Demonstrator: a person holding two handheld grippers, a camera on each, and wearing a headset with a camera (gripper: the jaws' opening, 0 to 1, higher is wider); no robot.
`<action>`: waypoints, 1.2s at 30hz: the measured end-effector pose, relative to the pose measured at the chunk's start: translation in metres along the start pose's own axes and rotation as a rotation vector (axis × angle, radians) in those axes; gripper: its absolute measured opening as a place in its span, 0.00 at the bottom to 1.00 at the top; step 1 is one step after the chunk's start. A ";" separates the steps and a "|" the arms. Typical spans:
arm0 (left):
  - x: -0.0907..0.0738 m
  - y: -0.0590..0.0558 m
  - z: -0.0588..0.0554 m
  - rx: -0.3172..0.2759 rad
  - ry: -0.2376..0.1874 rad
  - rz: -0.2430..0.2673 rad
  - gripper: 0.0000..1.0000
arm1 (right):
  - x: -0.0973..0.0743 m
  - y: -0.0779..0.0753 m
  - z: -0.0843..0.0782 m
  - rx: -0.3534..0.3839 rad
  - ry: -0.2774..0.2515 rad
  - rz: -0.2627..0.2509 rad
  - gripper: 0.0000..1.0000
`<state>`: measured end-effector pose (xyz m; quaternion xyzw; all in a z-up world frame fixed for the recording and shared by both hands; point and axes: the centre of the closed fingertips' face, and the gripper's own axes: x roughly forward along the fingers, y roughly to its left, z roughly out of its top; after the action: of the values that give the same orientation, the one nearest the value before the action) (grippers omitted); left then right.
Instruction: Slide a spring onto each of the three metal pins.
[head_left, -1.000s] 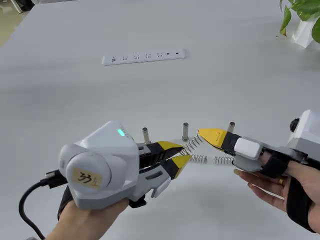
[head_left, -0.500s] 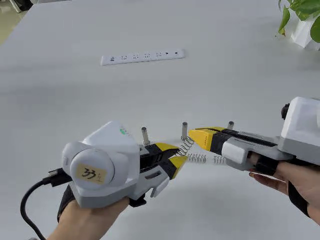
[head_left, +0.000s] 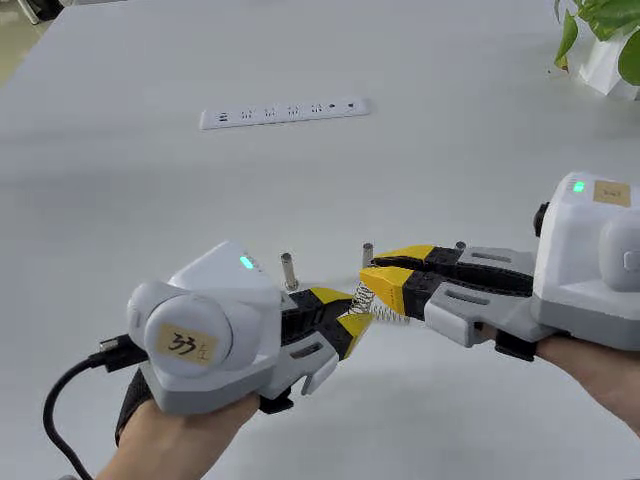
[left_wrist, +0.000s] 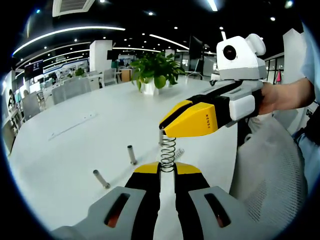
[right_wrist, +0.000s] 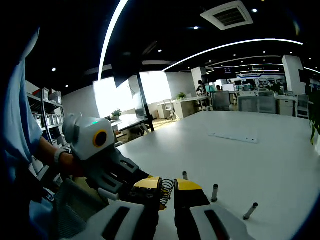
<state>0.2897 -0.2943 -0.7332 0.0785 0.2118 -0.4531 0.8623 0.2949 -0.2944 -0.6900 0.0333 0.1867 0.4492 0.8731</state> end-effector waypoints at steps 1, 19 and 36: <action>0.000 0.000 0.000 0.001 -0.002 0.001 0.06 | 0.000 -0.001 0.000 0.000 0.000 -0.002 0.06; 0.000 -0.005 0.000 0.021 -0.014 -0.029 0.06 | -0.003 0.002 -0.002 -0.077 0.023 0.020 0.21; 0.000 -0.021 -0.017 0.120 0.045 -0.151 0.06 | -0.023 0.013 -0.024 -0.355 0.248 0.232 0.36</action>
<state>0.2675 -0.3007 -0.7473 0.1239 0.2091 -0.5267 0.8145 0.2643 -0.3076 -0.7027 -0.1548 0.2057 0.5727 0.7783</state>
